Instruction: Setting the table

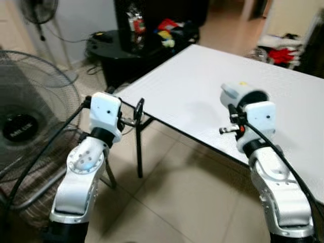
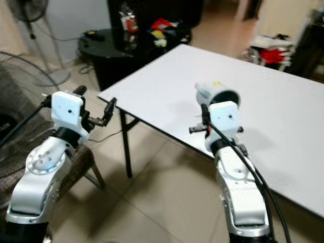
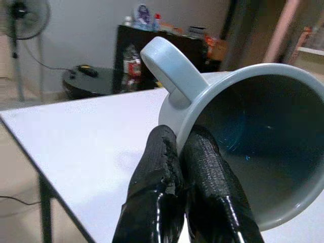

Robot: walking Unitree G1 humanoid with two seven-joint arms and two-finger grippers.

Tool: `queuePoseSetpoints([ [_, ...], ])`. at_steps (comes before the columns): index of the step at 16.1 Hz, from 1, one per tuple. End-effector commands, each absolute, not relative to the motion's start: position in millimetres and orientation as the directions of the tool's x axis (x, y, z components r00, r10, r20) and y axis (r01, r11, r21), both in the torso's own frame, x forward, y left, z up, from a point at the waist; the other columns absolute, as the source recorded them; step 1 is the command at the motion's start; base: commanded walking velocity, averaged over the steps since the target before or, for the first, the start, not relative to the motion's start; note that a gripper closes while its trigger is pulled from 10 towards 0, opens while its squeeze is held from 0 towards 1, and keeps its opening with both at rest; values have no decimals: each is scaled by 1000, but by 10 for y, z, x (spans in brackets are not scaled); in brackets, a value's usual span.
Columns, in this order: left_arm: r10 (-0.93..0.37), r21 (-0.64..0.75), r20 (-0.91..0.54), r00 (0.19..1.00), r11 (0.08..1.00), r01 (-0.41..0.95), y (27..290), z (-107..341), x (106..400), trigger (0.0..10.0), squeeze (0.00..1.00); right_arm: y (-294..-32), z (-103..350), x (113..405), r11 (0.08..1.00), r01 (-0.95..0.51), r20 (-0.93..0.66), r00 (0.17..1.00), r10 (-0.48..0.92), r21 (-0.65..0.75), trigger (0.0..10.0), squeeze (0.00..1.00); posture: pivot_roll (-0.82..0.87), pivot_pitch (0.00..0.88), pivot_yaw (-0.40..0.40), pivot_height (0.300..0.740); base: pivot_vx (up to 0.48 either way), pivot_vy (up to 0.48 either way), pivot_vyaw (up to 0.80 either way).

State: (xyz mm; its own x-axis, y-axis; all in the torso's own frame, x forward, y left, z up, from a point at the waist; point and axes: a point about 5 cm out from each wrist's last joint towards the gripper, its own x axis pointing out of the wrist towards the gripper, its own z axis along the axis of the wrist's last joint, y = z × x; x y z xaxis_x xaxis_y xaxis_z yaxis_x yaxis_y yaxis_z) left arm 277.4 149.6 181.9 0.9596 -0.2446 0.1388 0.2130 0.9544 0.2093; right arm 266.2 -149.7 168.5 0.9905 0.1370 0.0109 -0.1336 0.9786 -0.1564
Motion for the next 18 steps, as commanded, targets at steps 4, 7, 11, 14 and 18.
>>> queuePoseSetpoints([
  [4,-231,209,146,962,958,199,1516,1843,2811,10000,0,-1487,1779,2701,971,-135,55,987,148,-197,10000,0,-12,0,-10,740,416,0,0],
  [7,-245,210,146,959,954,211,1490,1845,2822,10000,0,-1508,1788,2702,978,-142,48,987,150,-150,10000,0,-17,0,-2,740,405,0,-800],
  [11,-256,209,147,955,952,223,1469,1847,2828,10000,0,-1515,1797,2698,979,-146,52,987,154,-144,10000,0,-20,0,1,740,393,0,-200],
  [14,-262,211,146,954,950,229,1464,1845,2837,10000,0,-1511,1797,2703,978,-146,51,987,155,-146,10000,0,-17,0,4,740,381,0,0],
  [18,-273,214,148,951,947,238,1455,1859,2859,10000,0,-1517,1805,2709,980,-143,51,987,152,-142,10000,0,-18,0,12,740,367,0,0],
])
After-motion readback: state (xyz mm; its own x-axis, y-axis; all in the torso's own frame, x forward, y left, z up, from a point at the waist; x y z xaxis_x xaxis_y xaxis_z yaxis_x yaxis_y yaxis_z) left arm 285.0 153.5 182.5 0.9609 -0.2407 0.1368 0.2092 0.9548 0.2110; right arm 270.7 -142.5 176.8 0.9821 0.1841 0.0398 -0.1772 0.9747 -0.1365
